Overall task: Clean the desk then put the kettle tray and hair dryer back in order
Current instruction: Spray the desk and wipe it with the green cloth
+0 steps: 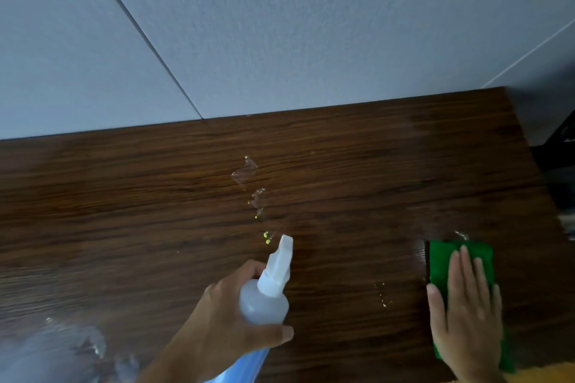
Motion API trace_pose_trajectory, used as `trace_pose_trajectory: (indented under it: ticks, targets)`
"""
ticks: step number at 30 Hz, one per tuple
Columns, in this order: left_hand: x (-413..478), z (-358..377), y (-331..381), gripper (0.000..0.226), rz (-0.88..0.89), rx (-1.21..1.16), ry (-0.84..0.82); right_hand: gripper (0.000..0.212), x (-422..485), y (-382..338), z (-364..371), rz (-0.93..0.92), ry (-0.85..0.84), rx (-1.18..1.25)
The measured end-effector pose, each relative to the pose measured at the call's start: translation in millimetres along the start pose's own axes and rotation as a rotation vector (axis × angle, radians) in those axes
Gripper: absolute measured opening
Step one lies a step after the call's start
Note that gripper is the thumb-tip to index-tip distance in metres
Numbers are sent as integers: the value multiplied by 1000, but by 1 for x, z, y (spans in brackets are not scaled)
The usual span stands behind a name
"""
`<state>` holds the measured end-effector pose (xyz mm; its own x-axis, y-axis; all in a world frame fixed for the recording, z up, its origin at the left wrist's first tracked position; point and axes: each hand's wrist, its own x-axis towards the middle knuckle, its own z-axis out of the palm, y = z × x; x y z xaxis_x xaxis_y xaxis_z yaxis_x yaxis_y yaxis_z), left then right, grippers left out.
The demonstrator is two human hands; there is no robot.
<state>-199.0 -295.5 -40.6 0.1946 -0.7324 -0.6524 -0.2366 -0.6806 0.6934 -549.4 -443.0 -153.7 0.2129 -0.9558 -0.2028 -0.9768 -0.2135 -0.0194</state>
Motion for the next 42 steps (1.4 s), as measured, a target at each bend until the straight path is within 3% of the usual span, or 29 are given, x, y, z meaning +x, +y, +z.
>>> trace_pose_trajectory:
  ticks: [7,20,24,29,33,36,42]
  targets:
    - [-2,-3,-11,78,19,14,-50,79,-42,-67,16,120,25,60]
    - [-22,-39,-48,85,-31,25,2,77,17,-249,1,-35,42,192]
    - [-27,-53,-56,78,-38,-35,51,77,57,-298,-3,-213,43,178]
    - [-28,-68,-70,68,-49,-96,157,74,88,-331,-5,-647,4,89]
    - [-25,-76,-74,69,-40,-154,193,72,70,-314,-9,-915,-84,-24]
    - [-23,-82,-75,68,-40,-170,216,73,24,-292,-5,-1010,-172,-42]
    - [-19,-83,-71,63,-57,-190,169,74,-35,-240,11,-1177,-174,-57]
